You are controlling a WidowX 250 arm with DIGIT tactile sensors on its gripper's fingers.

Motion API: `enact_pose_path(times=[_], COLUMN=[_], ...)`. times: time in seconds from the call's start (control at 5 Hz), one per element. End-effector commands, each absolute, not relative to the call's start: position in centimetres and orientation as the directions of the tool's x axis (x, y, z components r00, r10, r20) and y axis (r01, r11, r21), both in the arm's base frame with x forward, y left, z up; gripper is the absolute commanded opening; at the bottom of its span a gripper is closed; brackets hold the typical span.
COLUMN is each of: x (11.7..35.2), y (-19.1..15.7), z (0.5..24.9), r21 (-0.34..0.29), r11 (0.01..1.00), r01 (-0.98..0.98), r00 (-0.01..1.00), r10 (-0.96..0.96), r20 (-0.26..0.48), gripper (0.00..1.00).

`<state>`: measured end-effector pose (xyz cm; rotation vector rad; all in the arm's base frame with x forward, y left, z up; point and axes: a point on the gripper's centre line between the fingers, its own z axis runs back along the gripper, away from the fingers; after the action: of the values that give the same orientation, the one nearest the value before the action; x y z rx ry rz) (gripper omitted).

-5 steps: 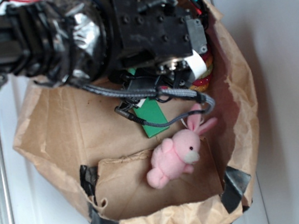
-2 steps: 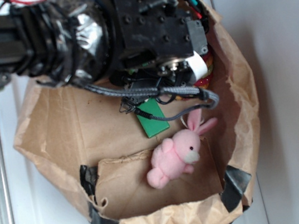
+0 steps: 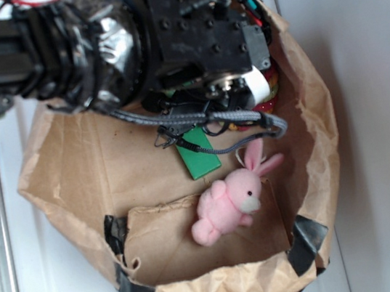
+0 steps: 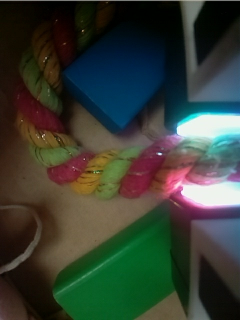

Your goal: Grab the multicolored rope.

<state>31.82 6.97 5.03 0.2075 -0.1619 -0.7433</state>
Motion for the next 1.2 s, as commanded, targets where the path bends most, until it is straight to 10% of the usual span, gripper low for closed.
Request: enact_pose_path(times=[0.0,1.0], x=[31.5,27.1], y=[6.9,2.5], z=[10.4,17.3], r21=[0.291,0.136], r11=[0.738,0.979], r01=[0.609,0.149], r00=[0.718,0.932], r10=[-0.669,-0.185], r20=[0.193,0.311], gripper=[0.00,0.00])
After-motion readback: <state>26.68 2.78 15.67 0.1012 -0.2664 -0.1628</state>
